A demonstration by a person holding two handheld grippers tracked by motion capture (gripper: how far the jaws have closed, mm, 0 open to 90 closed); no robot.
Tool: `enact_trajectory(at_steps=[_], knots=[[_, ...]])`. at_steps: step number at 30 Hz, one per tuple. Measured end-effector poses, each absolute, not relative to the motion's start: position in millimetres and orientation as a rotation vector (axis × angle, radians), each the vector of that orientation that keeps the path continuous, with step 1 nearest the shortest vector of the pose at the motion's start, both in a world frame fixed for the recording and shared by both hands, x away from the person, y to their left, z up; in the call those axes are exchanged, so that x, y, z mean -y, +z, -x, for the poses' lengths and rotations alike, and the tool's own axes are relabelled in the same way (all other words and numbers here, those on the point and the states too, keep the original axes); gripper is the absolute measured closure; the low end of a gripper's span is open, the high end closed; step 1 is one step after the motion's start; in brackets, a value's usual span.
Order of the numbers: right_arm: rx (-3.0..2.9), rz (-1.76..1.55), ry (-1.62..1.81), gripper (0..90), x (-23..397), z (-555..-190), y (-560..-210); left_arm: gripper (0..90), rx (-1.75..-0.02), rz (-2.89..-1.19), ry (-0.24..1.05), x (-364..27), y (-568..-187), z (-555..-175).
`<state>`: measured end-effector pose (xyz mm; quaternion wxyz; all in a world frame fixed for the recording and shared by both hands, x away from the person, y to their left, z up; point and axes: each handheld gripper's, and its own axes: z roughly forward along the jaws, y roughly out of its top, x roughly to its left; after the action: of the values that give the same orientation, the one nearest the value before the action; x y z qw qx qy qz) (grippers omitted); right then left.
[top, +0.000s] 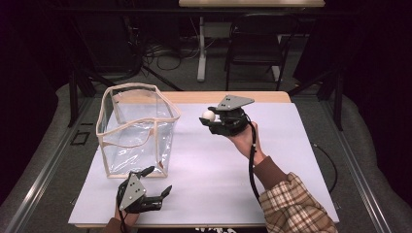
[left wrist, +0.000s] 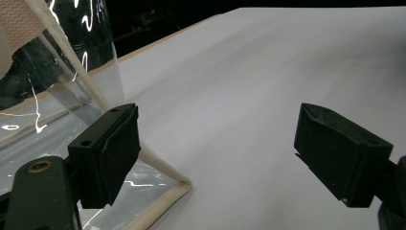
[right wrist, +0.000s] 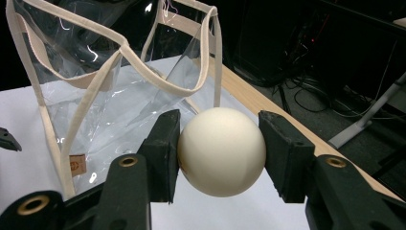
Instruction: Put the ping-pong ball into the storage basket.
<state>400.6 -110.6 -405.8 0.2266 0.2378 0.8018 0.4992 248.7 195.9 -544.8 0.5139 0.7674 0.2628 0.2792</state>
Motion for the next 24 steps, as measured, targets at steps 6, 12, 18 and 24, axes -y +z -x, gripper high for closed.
enact_trajectory(at_steps=[6, 12, 18, 24], knots=[[-2.210, -0.649, 1.381, 51.3, 106.2, -403.3, -402.9, 15.8, -0.630, -1.847, 0.672, -195.8, -544.8, -249.0], [-2.219, -0.634, 1.376, 51.3, 99.7, -405.8, -399.8, 15.8, -0.631, -1.845, 0.672, -195.9, -544.8, -248.9], [-2.227, -0.631, 1.372, 51.3, 93.1, -408.9, -398.2, 15.8, -0.632, -1.844, 0.669, -195.8, -545.0, -249.1], [-2.234, -0.633, 1.369, 51.3, 89.4, -412.2, -398.4, 15.7, -0.632, -1.845, 0.670, -195.9, -544.9, -249.2]])
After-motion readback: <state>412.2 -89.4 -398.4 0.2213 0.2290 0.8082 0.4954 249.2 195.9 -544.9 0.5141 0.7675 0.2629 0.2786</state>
